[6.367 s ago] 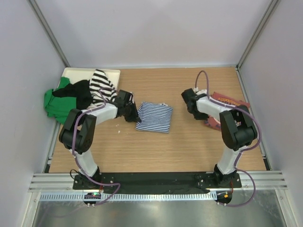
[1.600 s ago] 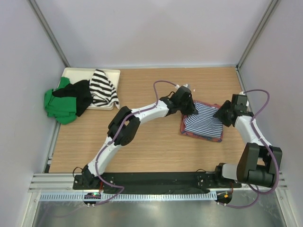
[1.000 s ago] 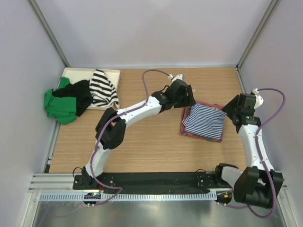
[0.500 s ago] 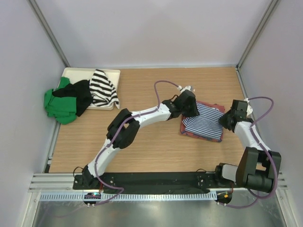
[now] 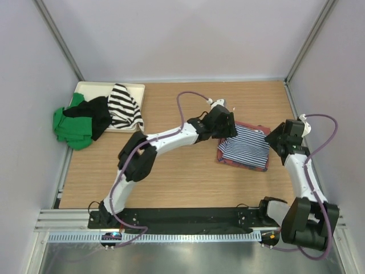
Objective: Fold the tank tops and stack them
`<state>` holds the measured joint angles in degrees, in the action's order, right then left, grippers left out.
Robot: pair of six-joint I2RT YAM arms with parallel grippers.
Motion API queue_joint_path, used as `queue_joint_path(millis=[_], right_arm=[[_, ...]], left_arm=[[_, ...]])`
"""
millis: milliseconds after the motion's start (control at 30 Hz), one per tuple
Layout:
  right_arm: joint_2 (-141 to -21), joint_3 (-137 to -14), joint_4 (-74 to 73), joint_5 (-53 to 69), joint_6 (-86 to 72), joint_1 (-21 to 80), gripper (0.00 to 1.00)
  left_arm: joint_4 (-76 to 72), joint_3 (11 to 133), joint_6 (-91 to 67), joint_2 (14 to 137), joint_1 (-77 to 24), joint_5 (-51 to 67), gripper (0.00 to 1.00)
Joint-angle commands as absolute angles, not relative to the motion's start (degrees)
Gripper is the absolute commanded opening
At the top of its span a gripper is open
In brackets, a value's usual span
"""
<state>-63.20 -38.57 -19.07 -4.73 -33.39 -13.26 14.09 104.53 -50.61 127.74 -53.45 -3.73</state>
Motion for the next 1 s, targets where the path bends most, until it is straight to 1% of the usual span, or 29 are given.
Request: queue_joint_path(millis=[0, 33, 67, 133, 200, 267, 300, 333, 400, 433, 567, 667, 700, 733, 767, 833, 867, 967], right_arm=[[-56.79, -39.56, -15.49, 7.33, -29.97, -13.36, 0.55], [-55.47, -37.72, -14.25, 10.43, -29.71, -13.36, 0.63], [-52.85, -36.92, -13.37, 12.29, -29.62, -12.92, 0.66], [-51.16, -35.78, -12.83, 15.10, -29.01, -12.13, 0.75], [-50.10, -35.86, -14.40, 15.64, -27.52, -10.65, 0.77], [-51.23, -36.74, -15.38, 15.65, -26.98, -9.06, 0.78], [-52.02, -37.17, -15.73, 15.56, -26.81, -7.92, 0.78], [-52.99, -38.31, -15.91, 13.99, -26.98, -4.69, 0.78], [-57.36, -41.38, -17.83, 10.74, -27.16, -0.20, 0.79], [-58.78, -42.53, -18.45, 8.63, -27.25, 5.74, 0.79], [-64.07, -45.35, -18.81, 1.34, -29.00, 15.35, 0.77], [-68.01, -46.93, -18.54, -4.38, -29.10, 20.28, 0.80], [-69.94, -48.33, -18.72, -5.96, -28.74, 21.00, 0.78], [-73.62, -49.04, -18.72, -5.80, -28.48, 21.53, 0.73], [-75.91, -49.83, -18.63, -4.93, -27.52, 22.06, 0.64], [-79.52, -51.84, -17.58, 2.08, -26.64, 22.41, 0.55], [-82.33, -52.38, -17.23, 3.24, -26.37, 22.76, 0.54], [-85.85, -53.87, -16.17, 4.30, -26.37, 24.87, 0.49]], left_arm=[[13.01, 99.51, -46.23, 112.35, -53.52, -8.96, 0.66], [12.83, 95.32, -45.36, 110.24, -53.53, -10.44, 0.72], [12.75, 93.19, -44.83, 105.69, -53.44, -11.15, 0.74], [13.01, 86.79, -43.25, 101.27, -53.35, -13.52, 0.79], [13.80, 82.20, -42.54, 94.79, -53.44, -15.46, 0.84], [14.15, 74.73, -42.01, 90.55, -53.35, -18.53, 0.93], [14.15, 72.18, -41.92, 85.92, -53.35, -19.68, 0.98], [14.32, 67.29, -41.92, 83.96, -53.26, -21.08, 1.00], [14.33, 62.69, -42.01, 78.00, -52.74, -24.07, 1.00], [14.41, 58.66, -42.01, 76.05, -52.47, -24.69, 0.99], [14.59, 49.94, -41.57, 67.78, -51.68, -28.12, 1.00], [14.41, 43.87, -40.78, 62.25, -51.59, -32.25, 1.00], [14.41, 41.33, -40.26, 61.18, -51.59, -34.17, 1.00], [14.50, 40.26, -40.17, 60.30, -51.50, -34.97, 1.00], [14.50, 39.21, -39.99, 58.47, -51.50, -35.59, 1.00], [14.24, 36.67, -39.20, 56.79, -51.50, -37.43, 1.00], [13.72, 35.78, -39.03, 55.47, -51.59, -38.14, 1.00], [12.04, 32.79, -37.97, 53.36, -51.50, -39.90, 1.00]])
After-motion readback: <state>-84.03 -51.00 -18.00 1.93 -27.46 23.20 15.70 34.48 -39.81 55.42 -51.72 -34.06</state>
